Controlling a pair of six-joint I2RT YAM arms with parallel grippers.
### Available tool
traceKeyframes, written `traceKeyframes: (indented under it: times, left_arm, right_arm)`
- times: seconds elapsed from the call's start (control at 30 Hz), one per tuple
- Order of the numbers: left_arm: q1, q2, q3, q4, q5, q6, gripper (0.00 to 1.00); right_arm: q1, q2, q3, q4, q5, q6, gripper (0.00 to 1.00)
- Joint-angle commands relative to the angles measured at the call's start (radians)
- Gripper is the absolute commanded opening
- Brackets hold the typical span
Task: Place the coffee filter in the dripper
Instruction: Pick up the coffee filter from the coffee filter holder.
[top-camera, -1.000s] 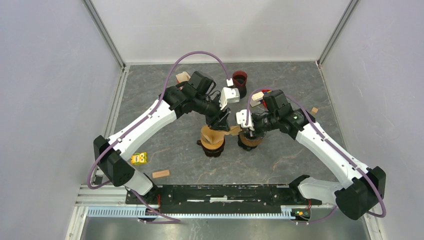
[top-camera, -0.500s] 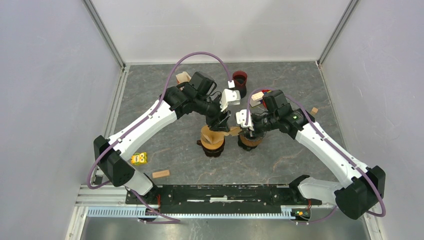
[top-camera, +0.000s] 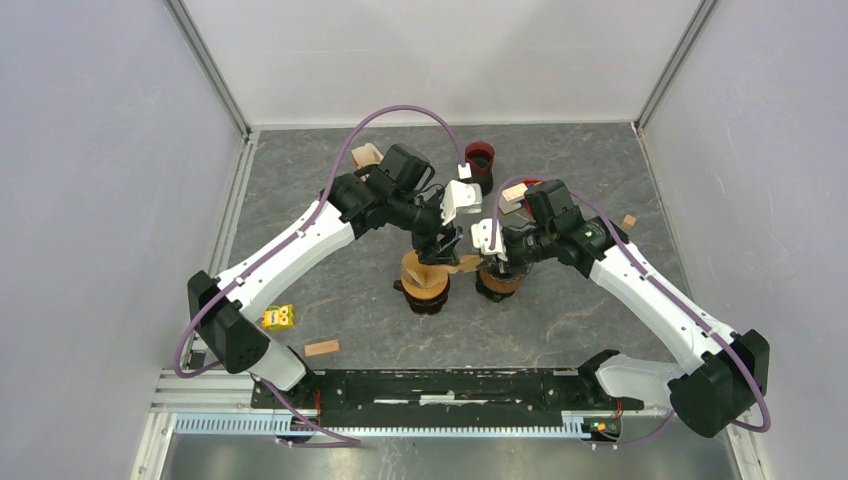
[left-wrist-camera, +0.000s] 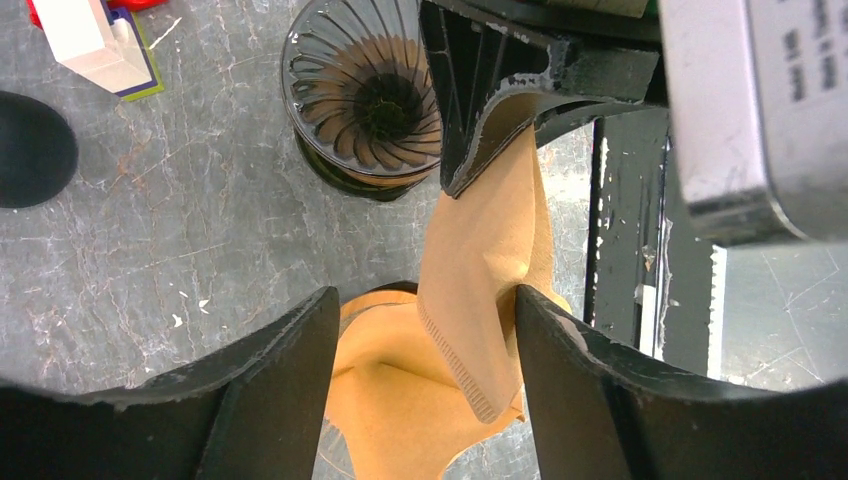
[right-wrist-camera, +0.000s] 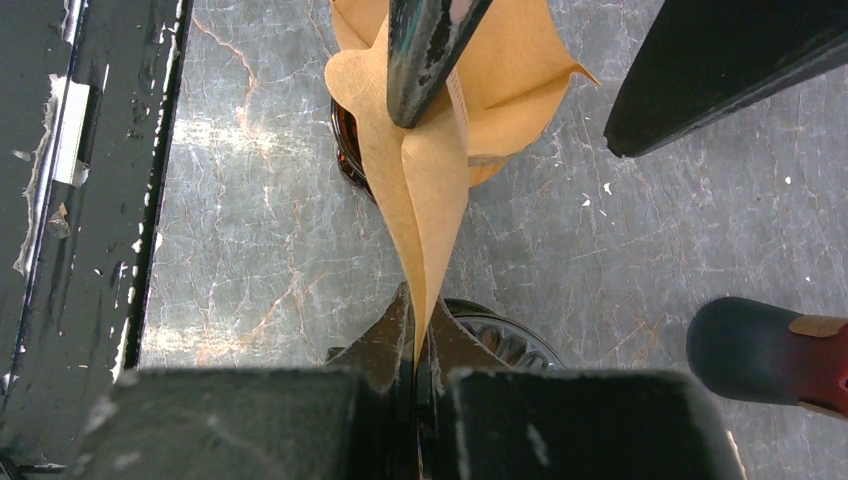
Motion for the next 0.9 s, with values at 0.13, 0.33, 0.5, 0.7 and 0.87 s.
traceKeyframes:
  times: [0.13, 0.33, 0.5, 0.7, 0.87]
  left_arm:
    - [-0.004, -0.037, 0.021, 0.005, -0.031, 0.059, 0.74]
    - [-0.005, -0.042, 0.023, 0.015, -0.043, 0.059, 0.76]
    - [-0.005, -0.048, 0.021, 0.008, -0.037, 0.075, 0.77]
    - [-0.005, -0.049, 0.016, 0.007, -0.052, 0.098, 0.77]
    - [-0.005, -0.052, 0.012, 0.005, -0.059, 0.128, 0.74]
  right_arm:
    - [0.005, -0.003, 0.018, -0.001, -0.022, 0.008, 0.00]
    - [0.005, -0.003, 0.018, 0.000, -0.022, 0.008, 0.00]
    - [0.005, -0.001, 0.016, -0.001, -0.020, 0.010, 0.00]
    - [0.005, 0.003, 0.024, -0.007, -0.028, 0.010, 0.00]
    - [0.005, 0.009, 0.026, -0.013, -0.035, 0.008, 0.00]
